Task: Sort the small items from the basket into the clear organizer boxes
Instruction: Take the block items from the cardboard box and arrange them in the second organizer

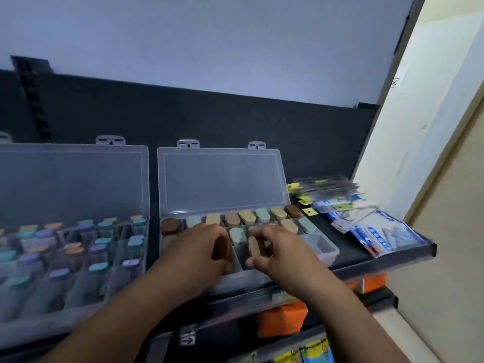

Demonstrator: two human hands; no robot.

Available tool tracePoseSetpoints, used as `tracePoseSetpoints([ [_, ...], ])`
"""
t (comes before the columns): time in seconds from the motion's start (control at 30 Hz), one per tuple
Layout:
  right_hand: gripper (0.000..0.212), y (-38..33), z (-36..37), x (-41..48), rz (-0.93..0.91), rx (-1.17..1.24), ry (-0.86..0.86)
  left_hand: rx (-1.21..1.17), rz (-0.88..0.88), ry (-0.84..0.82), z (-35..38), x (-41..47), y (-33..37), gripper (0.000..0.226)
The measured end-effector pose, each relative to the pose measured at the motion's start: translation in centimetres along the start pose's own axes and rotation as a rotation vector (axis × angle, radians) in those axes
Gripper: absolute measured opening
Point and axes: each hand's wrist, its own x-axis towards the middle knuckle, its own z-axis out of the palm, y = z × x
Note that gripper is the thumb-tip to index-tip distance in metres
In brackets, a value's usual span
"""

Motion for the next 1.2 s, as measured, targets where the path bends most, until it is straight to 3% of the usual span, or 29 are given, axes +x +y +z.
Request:
tracePoseSetpoints([
  [0.17,0.052,0.8,0.0,1.5,-0.078,-0.061,-0.141,0.079,0.001,0.015,1.1,0.4,-0.2,0.027],
  [0.3,0.040,0.9,-0.3,2.1,-0.142,-0.112,-0.208,0.365,0.029,0.043,1.5,0.8,0.2,0.024],
  [0.5,0.047,1.4,-0.3,2.3,-0.143,-0.100,-0.257,0.421,-0.040,0.012,2.1,0.5,0.4,0.023],
  [0.63,0.046,1.4,-0.4,2.6,-0.171,-0.060,-0.186,0.370,-0.077,0.075,2.0,-0.1,0.5,0.037],
  [0.77,0.036,-0.1,0.3,2.9,-0.354,-0.014,0.038,0.322,-0.111,0.246,0.9,-1.7,-0.2,0.061],
  [0.87,0.050,-2.1,1.1,3.2,-0.436,-0.099,0.079,0.431,-0.190,0.342,-0.6,-3.3,-1.3,0.074],
  [1.03,0.067,-6.2,3.2,3.1,-0.499,-0.194,-0.027,0.526,-0.293,0.505,-3.9,-7.2,-3.6,0.084],
  [1.2,0.069,-11.9,5.9,2.3,-0.566,-0.213,-0.094,0.555,-0.444,0.477,-7.7,-12.1,-6.6,0.082],
])
